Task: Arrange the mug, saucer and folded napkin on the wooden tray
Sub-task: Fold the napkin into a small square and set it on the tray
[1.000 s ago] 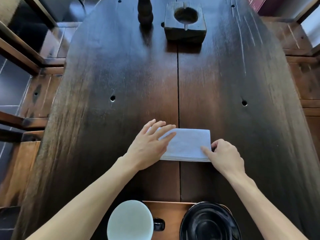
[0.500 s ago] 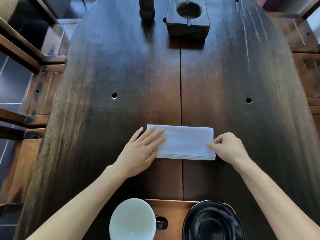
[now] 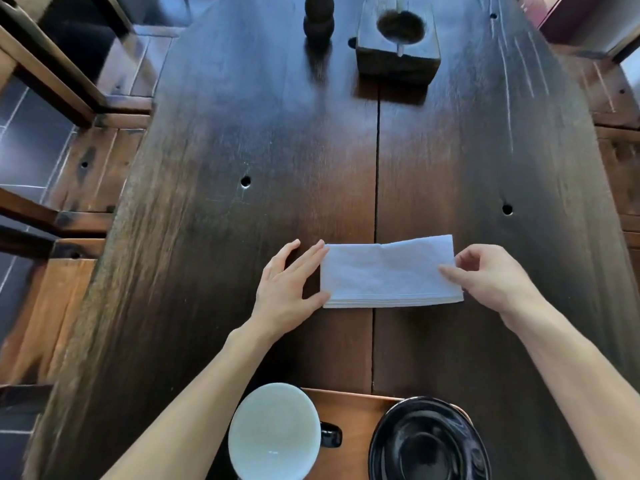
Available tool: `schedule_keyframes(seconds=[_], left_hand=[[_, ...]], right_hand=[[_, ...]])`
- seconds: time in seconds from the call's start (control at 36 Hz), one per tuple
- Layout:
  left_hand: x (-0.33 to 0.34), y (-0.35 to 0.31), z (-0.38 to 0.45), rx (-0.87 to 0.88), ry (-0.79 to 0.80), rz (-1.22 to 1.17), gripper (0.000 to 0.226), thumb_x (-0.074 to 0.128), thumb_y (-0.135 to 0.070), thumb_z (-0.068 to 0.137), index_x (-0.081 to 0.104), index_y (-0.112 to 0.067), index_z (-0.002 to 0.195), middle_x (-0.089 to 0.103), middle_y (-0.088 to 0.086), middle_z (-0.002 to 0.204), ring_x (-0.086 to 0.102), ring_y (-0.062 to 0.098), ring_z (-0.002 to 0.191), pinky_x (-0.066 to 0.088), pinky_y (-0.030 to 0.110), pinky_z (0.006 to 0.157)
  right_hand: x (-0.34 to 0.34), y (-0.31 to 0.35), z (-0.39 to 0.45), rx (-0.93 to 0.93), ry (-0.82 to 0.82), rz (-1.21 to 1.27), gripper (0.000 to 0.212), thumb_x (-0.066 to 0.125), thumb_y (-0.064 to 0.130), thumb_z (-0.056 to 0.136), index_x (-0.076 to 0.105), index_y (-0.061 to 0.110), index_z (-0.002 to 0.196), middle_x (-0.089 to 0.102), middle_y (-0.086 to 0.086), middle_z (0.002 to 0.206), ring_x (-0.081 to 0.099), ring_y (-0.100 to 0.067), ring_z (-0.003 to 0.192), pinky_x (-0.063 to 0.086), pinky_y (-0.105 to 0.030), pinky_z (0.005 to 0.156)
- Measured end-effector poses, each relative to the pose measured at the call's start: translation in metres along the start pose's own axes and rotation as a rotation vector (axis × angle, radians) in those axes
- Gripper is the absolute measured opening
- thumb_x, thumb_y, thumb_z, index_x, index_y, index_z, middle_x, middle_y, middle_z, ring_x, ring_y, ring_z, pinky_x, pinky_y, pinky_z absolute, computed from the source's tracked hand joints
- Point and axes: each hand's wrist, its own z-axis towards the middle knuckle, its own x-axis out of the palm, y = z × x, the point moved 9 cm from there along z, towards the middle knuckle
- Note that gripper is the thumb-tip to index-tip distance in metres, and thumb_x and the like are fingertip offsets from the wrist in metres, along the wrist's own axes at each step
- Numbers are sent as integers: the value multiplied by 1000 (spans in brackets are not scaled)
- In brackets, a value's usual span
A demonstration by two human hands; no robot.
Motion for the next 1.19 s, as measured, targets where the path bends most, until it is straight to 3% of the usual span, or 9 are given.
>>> schedule_keyframes(seconds=[0.36, 0.53, 0.61, 0.69, 0.78, 0.83, 1.0, 1.11, 1.19], left_hand=[[4, -3, -2, -11, 2, 121, 77, 58, -58, 90, 20, -43, 155, 1, -18, 166, -6, 12, 153, 6, 49, 125], [-1, -2, -1, 2, -1, 24, 84, 68, -57, 80, 29, -42, 153, 9, -21, 165, -2, 8, 152, 8, 46, 125], [-5, 2, 0, -5, -30, -75, 82, 60, -64, 74, 36, -41, 149, 19, -26, 162, 4, 3, 151, 12, 43, 124], [-7, 5, 1, -12, -55, -137, 76, 57, -66, 76, 42, -41, 146, 29, -28, 157, 10, 0, 149, 13, 39, 122], [-8, 8, 1, -11, -74, -179, 64, 63, -54, 85, 44, -42, 145, 35, -29, 153, 14, -1, 149, 14, 37, 121], [-7, 11, 1, -24, -83, -191, 58, 65, -45, 90, 45, -43, 144, 35, -33, 150, 16, -3, 148, 15, 33, 120], [-5, 16, 4, -68, -124, -220, 42, 53, -33, 101, 50, -38, 142, 41, -33, 146, 25, -4, 144, 23, 36, 121], [-9, 13, 2, -80, -177, -217, 44, 48, -44, 100, 47, -41, 144, 43, -31, 146, 30, -1, 144, 29, 39, 120], [-12, 5, -1, -63, -196, -185, 51, 46, -52, 99, 32, -52, 148, 44, -24, 150, 30, 3, 145, 32, 35, 116]], right_hand=[[39, 89, -47, -182, 11, 189, 19, 79, 18, 81, 63, 20, 89, 67, 7, 88, 63, -5, 81, 45, -22, 61], [73, 109, -51, -270, 11, 146, 19, 76, 14, 81, 58, 14, 87, 63, 7, 84, 60, -6, 77, 44, -15, 59], [87, 114, -51, -297, 17, 129, 22, 75, 11, 80, 54, 17, 83, 60, 7, 80, 57, -5, 72, 41, -13, 57], [104, 117, -51, -311, 43, 76, 23, 75, 12, 81, 53, 17, 86, 57, 8, 81, 58, -8, 75, 48, -20, 62], [120, 116, -51, -304, 71, 45, 23, 73, 16, 81, 53, 16, 93, 58, 10, 82, 62, -15, 81, 57, -41, 75], [127, 116, -51, -316, 88, 33, 27, 72, 17, 82, 52, 17, 100, 59, 8, 83, 63, -16, 82, 58, -46, 78], [141, 107, -38, -258, 119, 97, 31, 50, 12, 97, 51, 13, 129, 59, 9, 90, 60, -13, 86, 51, -35, 81], [145, 102, -37, -236, 180, 79, 37, 43, 11, 101, 47, 16, 138, 59, 3, 102, 59, -13, 92, 50, -32, 83], [147, 100, -34, -237, 255, 95, 38, 43, 12, 103, 47, 19, 140, 59, 3, 106, 61, -12, 98, 51, -28, 82]])
